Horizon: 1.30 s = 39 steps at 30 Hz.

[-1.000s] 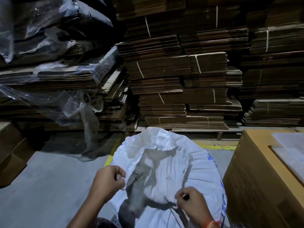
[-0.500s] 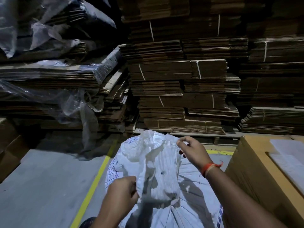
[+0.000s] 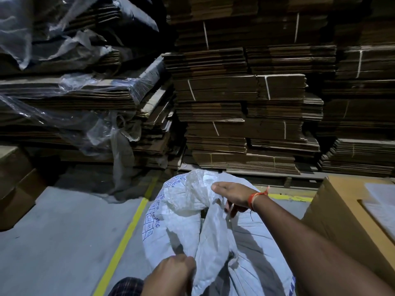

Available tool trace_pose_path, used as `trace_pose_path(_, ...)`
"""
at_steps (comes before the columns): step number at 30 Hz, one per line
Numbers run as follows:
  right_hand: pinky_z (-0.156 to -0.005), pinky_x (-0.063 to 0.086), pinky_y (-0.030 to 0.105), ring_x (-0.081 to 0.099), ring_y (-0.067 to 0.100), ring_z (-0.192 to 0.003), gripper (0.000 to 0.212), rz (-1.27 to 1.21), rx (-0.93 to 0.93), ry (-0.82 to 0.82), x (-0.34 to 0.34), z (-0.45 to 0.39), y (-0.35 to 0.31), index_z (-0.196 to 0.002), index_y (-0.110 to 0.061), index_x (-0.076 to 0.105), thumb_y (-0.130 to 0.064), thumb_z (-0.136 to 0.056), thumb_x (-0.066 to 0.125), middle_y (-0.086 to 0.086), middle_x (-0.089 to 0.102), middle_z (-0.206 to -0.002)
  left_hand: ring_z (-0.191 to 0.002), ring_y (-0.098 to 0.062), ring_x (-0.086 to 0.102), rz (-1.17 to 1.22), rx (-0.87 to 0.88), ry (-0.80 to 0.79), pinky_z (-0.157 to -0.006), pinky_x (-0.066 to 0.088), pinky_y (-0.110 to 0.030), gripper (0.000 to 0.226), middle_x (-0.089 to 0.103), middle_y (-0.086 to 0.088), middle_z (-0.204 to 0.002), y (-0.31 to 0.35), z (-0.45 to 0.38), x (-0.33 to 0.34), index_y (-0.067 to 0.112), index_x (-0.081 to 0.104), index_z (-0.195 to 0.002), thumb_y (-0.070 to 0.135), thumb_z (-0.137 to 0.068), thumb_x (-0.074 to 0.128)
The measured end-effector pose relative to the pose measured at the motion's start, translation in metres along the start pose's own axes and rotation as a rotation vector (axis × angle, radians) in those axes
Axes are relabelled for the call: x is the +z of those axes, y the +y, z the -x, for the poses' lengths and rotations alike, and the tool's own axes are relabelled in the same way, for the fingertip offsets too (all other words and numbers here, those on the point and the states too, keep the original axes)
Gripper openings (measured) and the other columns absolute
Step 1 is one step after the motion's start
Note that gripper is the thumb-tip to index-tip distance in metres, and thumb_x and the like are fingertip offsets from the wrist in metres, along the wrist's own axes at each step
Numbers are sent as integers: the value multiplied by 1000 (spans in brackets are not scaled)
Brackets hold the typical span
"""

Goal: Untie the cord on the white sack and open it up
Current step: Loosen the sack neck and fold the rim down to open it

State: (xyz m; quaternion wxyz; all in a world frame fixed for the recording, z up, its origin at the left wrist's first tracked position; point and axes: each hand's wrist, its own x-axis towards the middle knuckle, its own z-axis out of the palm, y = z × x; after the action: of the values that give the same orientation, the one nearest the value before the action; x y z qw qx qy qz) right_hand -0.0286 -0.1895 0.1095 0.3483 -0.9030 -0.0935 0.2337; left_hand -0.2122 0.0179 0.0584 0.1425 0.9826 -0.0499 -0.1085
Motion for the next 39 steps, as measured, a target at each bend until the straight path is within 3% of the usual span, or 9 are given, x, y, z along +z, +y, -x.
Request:
trace_pose_path(3, -96, 47, 34, 63, 18, -117, 62, 44, -20, 20, 14, -9, 4, -147, -30, 53, -63, -95, 55, 4, 62, -139, -94, -23, 77, -14, 109, 98, -67, 52, -26, 15, 46, 16, -75, -7, -14, 18, 14, 51, -102, 15, -92, 40)
trace_pose_path(7, -67, 58, 29, 64, -2, -53, 27, -12, -31, 192, 27, -17, 20, -110, -15, 75, -25, -85, 77, -4, 66, -85, -109, -27, 73, -63, 40, -76, -88, 59, -39, 16, 60, -6, -121, -20, -18, 23, 25, 47, -91, 24, -78, 38)
trace_pose_path(10, -67, 60, 29, 66, 10, -63, 11, -57, 10, 336, 29, -13, 36, -91, -13, 80, -11, -80, 77, -8, 66, -71, -117, -23, 67, 29, 5, -37, -98, 53, -34, 37, 59, 7, -110, -30, -16, 26, 26, 62, -108, 31, -79, 41)
trace_pose_path(18, -73, 57, 27, 60, 3, -54, 7, -84, 20, 422, 34, 28, 78, -80, -16, 81, -10, -76, 80, -16, 67, -48, -88, -18, 68, 78, -119, 193, -75, 47, -22, 34, 54, 5, -78, -38, -8, 25, 38, 68, -113, 26, -84, 57)
trace_pose_path(22, -72, 54, 21, 65, 11, -45, 8, -70, 11, 424, 38, 50, 85, -79, -15, 79, -8, -76, 76, 3, 73, -53, -98, -17, 72, 95, -129, 233, -79, 53, -27, 34, 74, 5, -97, -38, -6, 27, 38, 69, -111, 29, -81, 55)
trace_pose_path(26, -83, 61, 27, 66, 2, -46, 7, -65, 14, 450, 44, 74, 92, -81, -15, 80, -11, -76, 78, -5, 71, -51, -96, -16, 72, 75, -116, 275, -76, 54, -30, 31, 75, 6, -99, -38, -3, 29, 35, 69, -112, 27, -84, 58)
trace_pose_path(32, -88, 56, 24, 73, 5, -81, 7, -8, 48, 490, 58, 113, 105, -74, -26, 77, -19, -77, 80, -17, 72, -65, -93, -22, 72, 96, -152, 333, -74, 52, -30, 33, 71, 3, -86, -42, 3, 25, 32, 72, -108, 21, -81, 57)
trace_pose_path(36, -84, 56, 23, 74, 4, -82, 8, -4, 111, 546, 72, 130, 130, -72, -29, 77, -25, -76, 81, -27, 58, -43, -82, -22, 70, 121, -195, 400, -66, 48, -30, 27, 67, 3, -74, -52, 5, 21, 29, 75, -100, 17, -80, 63)
trace_pose_path(39, -85, 58, 25, 72, 3, -81, 7, -22, 155, 559, 84, 137, 144, -72, -30, 78, -27, -78, 80, -22, 68, -59, -79, -25, 67, 161, -234, 421, -66, 50, -31, 25, 75, -1, -79, -63, 3, 20, 20, 79, -97, 11, -76, 68)
